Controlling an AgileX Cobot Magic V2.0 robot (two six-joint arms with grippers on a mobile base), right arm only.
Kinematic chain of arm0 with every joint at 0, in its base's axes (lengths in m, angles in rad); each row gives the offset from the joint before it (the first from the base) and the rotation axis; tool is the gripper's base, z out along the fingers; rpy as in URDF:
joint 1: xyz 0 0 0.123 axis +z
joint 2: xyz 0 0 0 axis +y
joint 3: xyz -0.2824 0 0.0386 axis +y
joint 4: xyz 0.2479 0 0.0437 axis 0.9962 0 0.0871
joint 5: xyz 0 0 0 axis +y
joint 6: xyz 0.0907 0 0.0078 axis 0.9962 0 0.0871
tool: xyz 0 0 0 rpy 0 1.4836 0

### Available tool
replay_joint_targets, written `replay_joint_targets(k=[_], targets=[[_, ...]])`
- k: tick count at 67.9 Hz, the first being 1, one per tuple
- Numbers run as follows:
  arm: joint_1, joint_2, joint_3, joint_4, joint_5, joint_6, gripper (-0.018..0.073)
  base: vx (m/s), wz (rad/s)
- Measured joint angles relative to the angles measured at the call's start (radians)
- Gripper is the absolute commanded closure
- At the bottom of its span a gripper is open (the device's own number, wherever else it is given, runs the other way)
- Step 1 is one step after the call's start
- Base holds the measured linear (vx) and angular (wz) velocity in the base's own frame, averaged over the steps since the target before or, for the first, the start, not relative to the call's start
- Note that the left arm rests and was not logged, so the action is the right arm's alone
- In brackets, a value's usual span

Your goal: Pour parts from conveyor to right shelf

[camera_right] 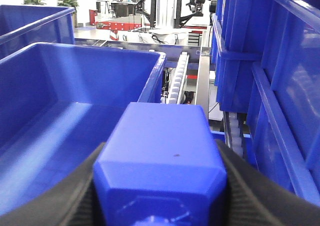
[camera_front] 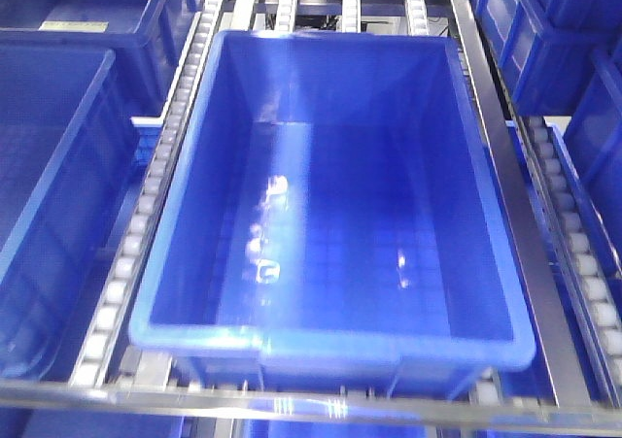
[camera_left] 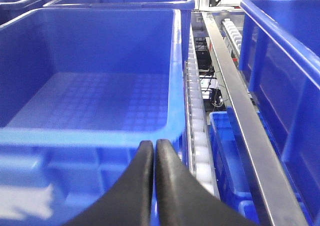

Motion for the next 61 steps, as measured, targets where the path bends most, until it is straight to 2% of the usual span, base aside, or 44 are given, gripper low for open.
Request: replay_joint_targets(k=[30,61], targets=[[0.000,0.000,0.000,0.000,0.000,0.000,0.0565,0.15,-0.04],[0.000,0.000,0.000,0.000,0.000,0.000,0.0565,0.02,0.00]])
